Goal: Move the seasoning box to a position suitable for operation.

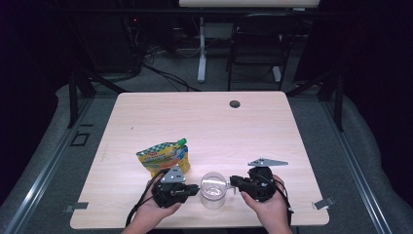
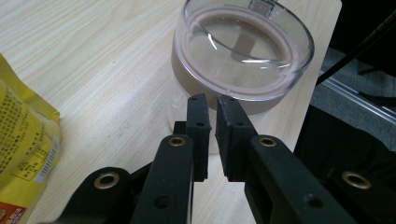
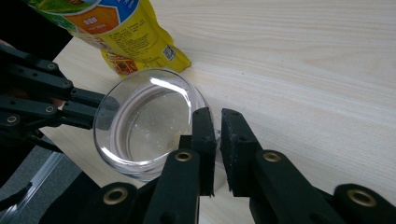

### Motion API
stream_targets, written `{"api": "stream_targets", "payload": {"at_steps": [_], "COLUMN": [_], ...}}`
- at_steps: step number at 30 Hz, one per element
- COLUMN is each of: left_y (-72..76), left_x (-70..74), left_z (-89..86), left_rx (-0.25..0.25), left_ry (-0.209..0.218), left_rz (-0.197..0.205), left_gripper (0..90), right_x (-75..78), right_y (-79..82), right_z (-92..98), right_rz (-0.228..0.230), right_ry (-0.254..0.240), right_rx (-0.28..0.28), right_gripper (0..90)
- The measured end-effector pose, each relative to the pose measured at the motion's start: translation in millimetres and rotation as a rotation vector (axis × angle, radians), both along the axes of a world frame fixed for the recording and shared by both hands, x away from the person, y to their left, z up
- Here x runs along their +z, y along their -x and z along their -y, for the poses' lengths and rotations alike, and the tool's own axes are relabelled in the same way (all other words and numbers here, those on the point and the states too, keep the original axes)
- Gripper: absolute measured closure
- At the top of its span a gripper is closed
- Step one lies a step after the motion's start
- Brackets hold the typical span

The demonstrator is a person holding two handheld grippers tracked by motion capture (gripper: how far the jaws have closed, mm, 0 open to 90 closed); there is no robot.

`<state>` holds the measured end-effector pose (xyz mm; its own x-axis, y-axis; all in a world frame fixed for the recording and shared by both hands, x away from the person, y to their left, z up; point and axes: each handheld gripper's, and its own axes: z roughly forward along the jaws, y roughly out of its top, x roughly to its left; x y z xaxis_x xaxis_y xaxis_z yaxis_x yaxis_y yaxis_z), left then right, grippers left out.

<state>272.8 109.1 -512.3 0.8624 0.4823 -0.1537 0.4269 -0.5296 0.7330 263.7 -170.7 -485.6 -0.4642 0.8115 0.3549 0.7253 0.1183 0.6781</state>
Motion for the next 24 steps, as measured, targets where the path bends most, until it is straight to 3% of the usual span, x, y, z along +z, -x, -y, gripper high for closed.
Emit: {"api": "stream_targets", "payload": {"at_steps": [14, 24], "left_y": [1.1, 2.2], "left_x": [1.7, 4.9], "left_z": [0.3, -0.8], "left_rx": [0.002, 0.005], "left_ry": [0.003, 0.039], "left_rz": [-0.001, -0.002], "left_gripper": [86.4, 86.2], "right_x": [-0.7, -1.5], "right_y": [0.0, -0.2], "right_z": [0.9, 1.6], "right_rz": [-0.004, -0.001], "right_ry": [-0.007, -0.007], "right_rx": [0.000, -0.004], "right_gripper": [82.9, 81.8]}}
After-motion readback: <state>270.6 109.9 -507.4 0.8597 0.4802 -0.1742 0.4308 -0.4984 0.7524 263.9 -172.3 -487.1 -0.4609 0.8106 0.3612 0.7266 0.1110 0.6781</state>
